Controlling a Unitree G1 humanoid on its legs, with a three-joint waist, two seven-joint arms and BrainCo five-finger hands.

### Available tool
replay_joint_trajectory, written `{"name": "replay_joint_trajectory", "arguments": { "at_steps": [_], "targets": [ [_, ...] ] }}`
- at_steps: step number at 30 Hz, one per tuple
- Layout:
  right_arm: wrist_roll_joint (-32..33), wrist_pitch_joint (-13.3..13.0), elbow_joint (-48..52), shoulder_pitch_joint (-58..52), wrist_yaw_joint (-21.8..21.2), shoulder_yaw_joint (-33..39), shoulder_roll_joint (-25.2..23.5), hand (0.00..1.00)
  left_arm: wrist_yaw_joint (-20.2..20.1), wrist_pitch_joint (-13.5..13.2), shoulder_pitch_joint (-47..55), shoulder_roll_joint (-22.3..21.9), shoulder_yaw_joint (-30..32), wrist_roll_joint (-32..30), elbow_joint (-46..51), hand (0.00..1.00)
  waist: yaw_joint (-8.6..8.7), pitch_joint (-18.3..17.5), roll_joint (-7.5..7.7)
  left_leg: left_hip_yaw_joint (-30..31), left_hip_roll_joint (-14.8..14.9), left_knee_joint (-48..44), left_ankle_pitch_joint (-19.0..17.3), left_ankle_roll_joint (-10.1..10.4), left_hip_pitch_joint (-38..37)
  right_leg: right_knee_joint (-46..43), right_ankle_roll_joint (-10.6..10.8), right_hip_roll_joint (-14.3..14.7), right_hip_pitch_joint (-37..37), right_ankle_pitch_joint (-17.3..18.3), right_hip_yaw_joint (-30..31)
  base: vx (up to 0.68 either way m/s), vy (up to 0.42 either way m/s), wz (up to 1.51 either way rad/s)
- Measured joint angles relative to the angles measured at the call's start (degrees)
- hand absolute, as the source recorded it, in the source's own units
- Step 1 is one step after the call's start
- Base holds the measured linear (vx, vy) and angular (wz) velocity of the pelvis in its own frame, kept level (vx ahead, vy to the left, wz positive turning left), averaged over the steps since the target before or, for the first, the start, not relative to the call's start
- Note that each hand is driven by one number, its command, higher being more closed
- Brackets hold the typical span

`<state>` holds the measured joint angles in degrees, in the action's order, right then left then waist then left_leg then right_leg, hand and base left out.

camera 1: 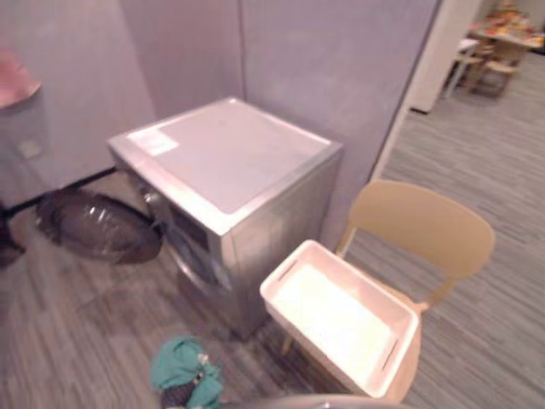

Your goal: Pick up the laundry basket with both hands and put the clothes into the washing machine.

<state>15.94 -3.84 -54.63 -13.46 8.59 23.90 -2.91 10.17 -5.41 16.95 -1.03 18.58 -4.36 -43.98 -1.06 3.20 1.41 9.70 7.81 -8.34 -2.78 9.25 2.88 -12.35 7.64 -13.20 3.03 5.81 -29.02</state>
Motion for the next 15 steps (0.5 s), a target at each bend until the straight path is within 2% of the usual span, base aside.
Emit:
{"name": "replay_joint_trajectory", "arguments": {
  "at_steps": [1, 2, 3, 4, 5, 6, 7, 9, 10, 11, 12, 14, 15],
  "targets": [
    [0.46, -0.39, -0.05, 2.54, 0.08, -1.86, 0.14, 0.0, 0.11, 0.17, -0.47, 0.15, 0.58, 0.55, 0.37, 1.0, -0.07, 0.34, 0.52, 1.46, -0.56, 1.35, 2.76, -0.41, 2.92, -3.8, -0.77, -1.4, -2.71, 2.5, -2.98, -0.12, -0.101, 1.06],
    [0.46, -0.59, -0.07, 3.86, 0.05, -2.21, 0.14, 0.0, 0.11, 0.2, -0.82, 0.22, 0.66, 0.9, 0.85, 1.0, -0.08, 0.63, 0.82, 1.34, -1.04, 2.56, 4.84, -1.14, 3.81, -5.66, -0.98, -2.42, -3.93, 3.49, -4.52, -0.13, -0.086, 1.54],
    [0.43, -0.86, -0.13, 6.06, 0.05, -2.59, 0.47, 0.0, 0.28, 0.22, -2.08, -0.09, 0.6, 1.48, 1.62, 1.0, 0.15, 1.22, 1.28, -1.27, -1.49, 5.94, 8.63, -4.64, 5.1, -7.55, -1.58, -4.59, -4.92, 4.56, -8.26, -0.07, -0.006, 1.51],
    [0.53, -0.9, -0.27, 7.64, 0.56, -2.44, 1.1, 0.0, 0.37, 0.22, -3.09, -0.47, 0.58, 1.5, 1.73, 1.0, -0.07, 2.35, 1.18, -7.95, -0.63, 6.82, 6.95, -8.07, 5.53, -7.98, -1.95, -5.43, -4.75, 4.71, -11.01, -0.08, 0.027, 1.59],
    [0.33, -0.99, -0.26, 8.62, 1.09, -2.46, 1.86, 0.0, 0.48, 0.26, -3.74, -1.12, 0.58, 1.67, 2.13, 1.0, -0.65, 3.12, 0.77, -13.9, 0.68, 5.76, 6.71, -8.42, 6.46, -8.38, -2.12, -6.38, -4.54, 4.67, -13.2, 0.01, 0.047, 1.25],
    [0.21, -1.03, -0.28, 9.34, 1.21, -2.6, 2.35, 0.0, 0.76, 0.55, -3.83, -1.83, 0.23, 2.07, 3.08, 1.0, -1.42, 3.27, 0.47, -19.68, 1.9, 2.07, 6.68, -8.43, 7.32, -9.27, -2.03, -8.09, -4.13, 4.05, -15.21, 0.07, 0.047, 1.14],
    [0.35, -0.73, -0.39, 9.58, 1.54, -2.49, 2.36, 0.0, 1.13, 0.57, -3.87, -2.46, -0.47, 2.2, 3.54, 1.0, -1.29, 3.3, 0.5, -22.21, 2.82, -1.52, 6.62, -8.45, 7.25, -9.97, -1.77, -9.93, -3.02, 3.71, -17.13, 0.09, 0.043, 0.94],
    [0.35, -0.28, -1.68, 8.98, 2.45, -1.5, 2.54, 0.0, 0.99, 0.53, -3.94, -2.58, -1.9, 2.18, 3.78, 1.0, -1.19, 3.23, 0.38, -22.31, 4.82, -5.0, 5.57, -8.05, 6.61, -9.99, -1.38, -11.39, -1.04, 2.78, -19.66, 0.04, 0.111, 0.78],
    [0.31, -0.07, -2.58, 8.22, 2.39, -1.3, 2.69, 0.0, 0.97, 0.51, -4.13, -2.53, -3.03, 2.19, 4.08, 1.0, -1.17, 3.18, 0.28, -21.83, 7.5, -7.26, 3.74, -6.39, 6.28, -9.85, -0.23, -11.97, -0.24, 1.61, -20.72, 0.02, 0.177, 0.55],
    [0.3, -0.03, -3.0, 8.32, 2.39, -0.68, 2.71, 0.0, 0.97, 0.52, -4.19, -2.53, -3.31, 2.19, 3.98, 1.0, -0.97, 3.11, 0.11, -20.84, 7.98, -7.84, 2.54, -5.87, 6.46, -9.67, 0.07, -11.91, -0.1, 1.04, -21.04, 0.02, 0.242, 0.29],
    [0.33, 0.29, -3.57, 8.98, 2.41, 1.7, 2.36, 0.0, 0.94, 0.55, -4.61, -2.4, -3.3, 2.17, 3.71, 1.0, -1.07, 3.05, -0.13, -20.21, 7.03, -8.02, -0.26, -5.2, 6.27, -7.92, 1.32, -11.56, 0.34, -0.81, -21.08, 0.01, 0.244, 0.2],
    [0.37, 0.75, -6.5, 10.05, 2.29, 3.87, 0.58, 0.0, 0.94, 0.55, -4.94, 0.25, -4.48, 2.17, 3.08, 1.0, 0.2, 2.74, 1.89, -17.33, 4.49, -7.98, -0.2, -4.93, 7.65, -1.13, 0.09, -9.19, 0.91, -4.33, -19.25, -0.04, 0.236, 0.28],
    [0.37, 0.79, -7.02, 10.26, 2.32, 3.97, 0.57, 0.0, 0.92, 0.62, -4.97, 1.09, -5.35, 2.15, 2.71, 1.0, 0.39, 2.61, 2.1, -16.7, 3.93, -8.0, -0.41, -4.62, 7.96, 0.33, -0.2, -8.65, 1.37, -5.07, -18.65, -0.07, 0.187, 0.39]
  ]
}}
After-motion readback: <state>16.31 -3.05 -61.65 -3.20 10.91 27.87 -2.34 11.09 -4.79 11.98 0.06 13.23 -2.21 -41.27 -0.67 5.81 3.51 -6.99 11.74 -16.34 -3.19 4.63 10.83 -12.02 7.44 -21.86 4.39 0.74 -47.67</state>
